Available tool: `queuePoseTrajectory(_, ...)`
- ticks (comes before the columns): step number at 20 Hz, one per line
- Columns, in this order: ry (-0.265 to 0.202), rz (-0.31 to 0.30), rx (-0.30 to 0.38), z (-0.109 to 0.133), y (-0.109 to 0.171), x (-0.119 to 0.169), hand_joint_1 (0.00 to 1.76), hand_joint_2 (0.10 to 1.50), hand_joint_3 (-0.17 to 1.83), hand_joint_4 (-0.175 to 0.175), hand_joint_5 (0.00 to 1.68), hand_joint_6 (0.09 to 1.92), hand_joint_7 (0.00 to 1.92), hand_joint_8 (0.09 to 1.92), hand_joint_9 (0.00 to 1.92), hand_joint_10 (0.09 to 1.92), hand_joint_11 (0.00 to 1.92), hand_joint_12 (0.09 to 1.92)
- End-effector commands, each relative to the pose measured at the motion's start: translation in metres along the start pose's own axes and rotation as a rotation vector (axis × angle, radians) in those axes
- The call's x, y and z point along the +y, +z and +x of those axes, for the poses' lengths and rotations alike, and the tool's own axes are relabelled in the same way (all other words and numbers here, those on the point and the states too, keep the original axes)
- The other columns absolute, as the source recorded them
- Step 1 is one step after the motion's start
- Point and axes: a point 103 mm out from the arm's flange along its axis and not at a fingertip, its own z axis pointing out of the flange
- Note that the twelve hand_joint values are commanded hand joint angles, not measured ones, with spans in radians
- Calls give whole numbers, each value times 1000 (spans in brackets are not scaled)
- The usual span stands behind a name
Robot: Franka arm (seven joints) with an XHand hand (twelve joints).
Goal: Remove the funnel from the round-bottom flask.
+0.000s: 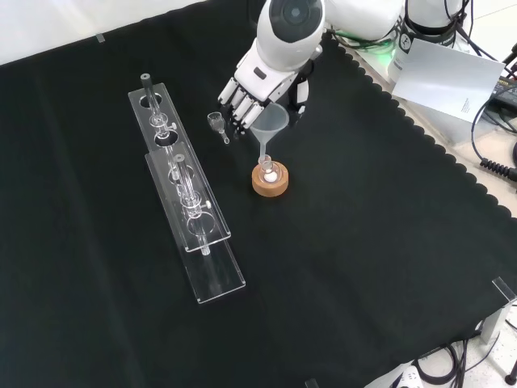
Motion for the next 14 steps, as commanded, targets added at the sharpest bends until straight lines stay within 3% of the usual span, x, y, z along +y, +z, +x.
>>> queuePoseTrajectory(1, 28, 1, -15, -13, -14, -18, 836, 788, 628, 26, 738, 910, 740, 705, 944, 500, 581, 1220)
queuePoseTrajectory(14, 104, 6, -11, -46, -30, -59, 844, 786, 631, 28, 744, 925, 741, 710, 950, 492, 588, 1214)
